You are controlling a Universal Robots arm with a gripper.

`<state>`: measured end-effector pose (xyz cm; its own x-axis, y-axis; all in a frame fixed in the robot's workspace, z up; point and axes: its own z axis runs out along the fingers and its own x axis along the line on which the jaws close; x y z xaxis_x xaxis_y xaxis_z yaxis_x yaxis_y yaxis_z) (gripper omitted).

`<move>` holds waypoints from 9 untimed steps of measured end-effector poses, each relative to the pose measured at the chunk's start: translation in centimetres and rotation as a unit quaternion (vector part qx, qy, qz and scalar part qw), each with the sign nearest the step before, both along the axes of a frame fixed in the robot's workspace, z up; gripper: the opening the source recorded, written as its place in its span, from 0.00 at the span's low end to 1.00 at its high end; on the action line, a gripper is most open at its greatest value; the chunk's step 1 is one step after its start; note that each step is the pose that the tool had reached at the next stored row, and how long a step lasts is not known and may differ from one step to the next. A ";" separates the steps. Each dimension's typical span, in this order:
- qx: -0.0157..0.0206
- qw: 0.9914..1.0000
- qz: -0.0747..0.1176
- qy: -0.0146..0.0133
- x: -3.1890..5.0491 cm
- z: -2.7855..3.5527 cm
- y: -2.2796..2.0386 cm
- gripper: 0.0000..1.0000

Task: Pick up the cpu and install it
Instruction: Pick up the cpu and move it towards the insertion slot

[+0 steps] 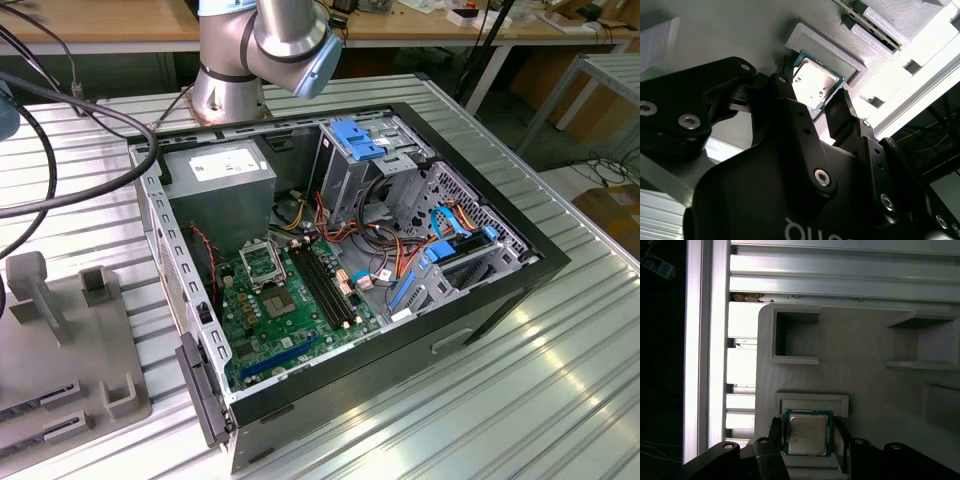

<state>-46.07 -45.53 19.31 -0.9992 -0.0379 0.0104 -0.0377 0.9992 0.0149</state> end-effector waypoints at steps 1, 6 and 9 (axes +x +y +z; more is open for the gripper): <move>0.000 1.000 0.000 0.000 0.00 0.00 0.00 0.53; 0.000 1.000 0.000 0.000 0.00 0.02 0.00 0.51; 0.000 1.000 0.000 0.000 0.00 0.03 0.00 0.47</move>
